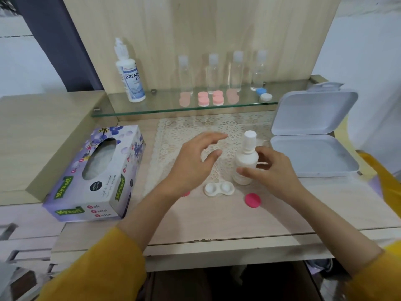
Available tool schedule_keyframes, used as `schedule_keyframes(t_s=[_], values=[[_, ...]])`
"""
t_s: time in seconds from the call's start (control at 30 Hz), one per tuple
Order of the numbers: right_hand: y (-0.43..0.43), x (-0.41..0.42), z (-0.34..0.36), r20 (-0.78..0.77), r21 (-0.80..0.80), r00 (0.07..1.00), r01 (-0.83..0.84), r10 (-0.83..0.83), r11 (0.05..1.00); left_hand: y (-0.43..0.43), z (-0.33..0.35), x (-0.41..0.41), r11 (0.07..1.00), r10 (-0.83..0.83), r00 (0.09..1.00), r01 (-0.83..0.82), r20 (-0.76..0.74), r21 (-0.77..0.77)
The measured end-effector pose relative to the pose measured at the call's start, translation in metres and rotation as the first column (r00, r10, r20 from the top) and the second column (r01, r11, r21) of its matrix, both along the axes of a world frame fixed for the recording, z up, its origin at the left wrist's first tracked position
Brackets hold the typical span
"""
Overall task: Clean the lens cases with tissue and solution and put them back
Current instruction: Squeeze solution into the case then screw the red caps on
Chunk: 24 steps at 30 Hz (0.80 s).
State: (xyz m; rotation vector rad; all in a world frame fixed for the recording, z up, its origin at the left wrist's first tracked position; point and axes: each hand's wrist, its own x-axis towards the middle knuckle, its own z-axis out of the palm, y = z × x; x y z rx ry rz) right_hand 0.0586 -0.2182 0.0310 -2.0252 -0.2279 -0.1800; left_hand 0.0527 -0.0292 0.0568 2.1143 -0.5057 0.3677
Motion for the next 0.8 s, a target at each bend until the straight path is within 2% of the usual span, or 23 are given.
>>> schedule_keyframes(t_s=[0.1, 0.17, 0.23, 0.37, 0.47, 0.53, 0.67, 0.8], values=[[0.001, -0.002, -0.005, -0.022, 0.118, 0.999, -0.04, 0.043, 0.992, -0.02, 0.029, 0.013, 0.979, -0.193, 0.981, 0.189, 0.039, 0.081], [0.0, -0.003, -0.007, -0.021, 0.151, 0.998, -0.055, 0.058, 0.987, -0.03, 0.041, 0.021, 0.955, -0.255, 0.967, 0.247, 0.025, 0.166], [0.0, -0.003, -0.008, -0.016, 0.168, 0.998, -0.06, 0.064, 0.984, -0.037, 0.047, 0.025, 0.947, -0.246, 0.969, 0.241, 0.0, 0.211], [0.0, -0.003, -0.01, -0.009, 0.172, 0.997, -0.069, 0.072, 0.983, -0.04, 0.05, 0.031, 0.963, -0.13, 0.992, 0.126, -0.001, 0.237], [0.0, -0.003, -0.01, -0.011, 0.179, 0.998, -0.067, 0.07, 0.982, -0.035, 0.052, 0.029, 0.946, -0.234, 0.97, 0.242, -0.061, 0.215], [0.0, -0.003, -0.01, -0.013, 0.186, 0.997, -0.068, 0.071, 0.98, -0.032, 0.051, 0.027, 0.917, -0.295, 0.95, 0.311, -0.101, 0.251], [0.001, -0.005, -0.01, -0.016, 0.188, 0.997, -0.067, 0.072, 0.98, -0.032, 0.05, 0.028, 0.935, -0.188, 0.981, 0.193, -0.045, 0.298], [0.004, -0.006, -0.011, -0.021, 0.191, 0.999, -0.042, 0.047, 0.981, -0.04, 0.048, 0.028, 0.9, 0.012, 0.993, -0.061, 0.114, 0.432]])
